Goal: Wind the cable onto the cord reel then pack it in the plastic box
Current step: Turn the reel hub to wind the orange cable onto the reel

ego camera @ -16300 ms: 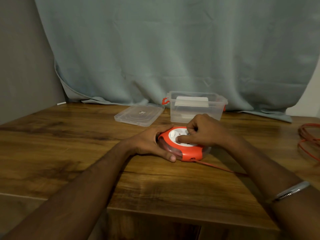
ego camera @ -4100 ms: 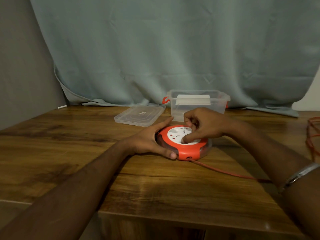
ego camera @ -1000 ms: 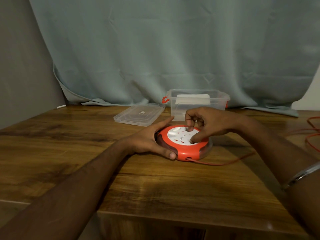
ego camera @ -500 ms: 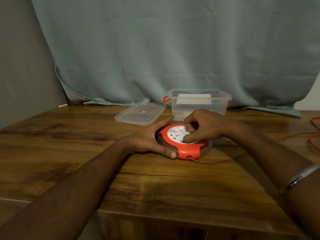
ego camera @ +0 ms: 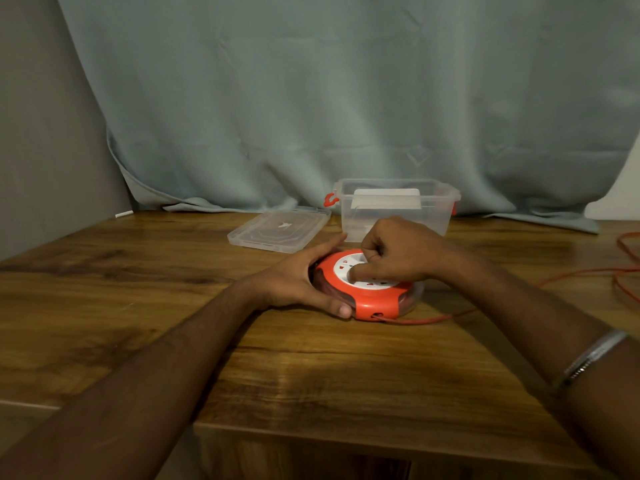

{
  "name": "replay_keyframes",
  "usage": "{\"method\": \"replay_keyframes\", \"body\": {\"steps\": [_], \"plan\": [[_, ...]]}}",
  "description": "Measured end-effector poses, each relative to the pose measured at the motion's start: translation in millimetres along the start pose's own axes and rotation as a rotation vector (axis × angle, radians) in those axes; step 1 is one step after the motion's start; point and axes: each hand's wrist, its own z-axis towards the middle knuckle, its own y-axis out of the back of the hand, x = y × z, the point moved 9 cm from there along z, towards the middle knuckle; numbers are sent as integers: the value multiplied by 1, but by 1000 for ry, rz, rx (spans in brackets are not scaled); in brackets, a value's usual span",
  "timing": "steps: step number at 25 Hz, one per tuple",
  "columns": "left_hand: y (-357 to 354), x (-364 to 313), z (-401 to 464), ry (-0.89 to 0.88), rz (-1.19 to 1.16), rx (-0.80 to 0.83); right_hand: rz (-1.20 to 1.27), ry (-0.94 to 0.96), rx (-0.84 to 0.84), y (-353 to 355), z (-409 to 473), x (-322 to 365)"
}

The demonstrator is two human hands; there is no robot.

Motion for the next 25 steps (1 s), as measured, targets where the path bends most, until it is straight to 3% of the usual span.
{"method": "replay_keyframes", "body": {"steps": [6, 9, 14, 25], "plan": [[0, -1, -1, 2, 11, -6, 267, 0, -33, 10, 2, -8], [0, 0, 0, 7, 1, -13, 354, 30, 98, 2, 1, -12], [0, 0, 0, 21, 26, 2, 336, -3, 300, -9, -3, -25], [-2, 1, 0, 26, 24, 21, 397, -13, 281, -3, -5, -33]]}}
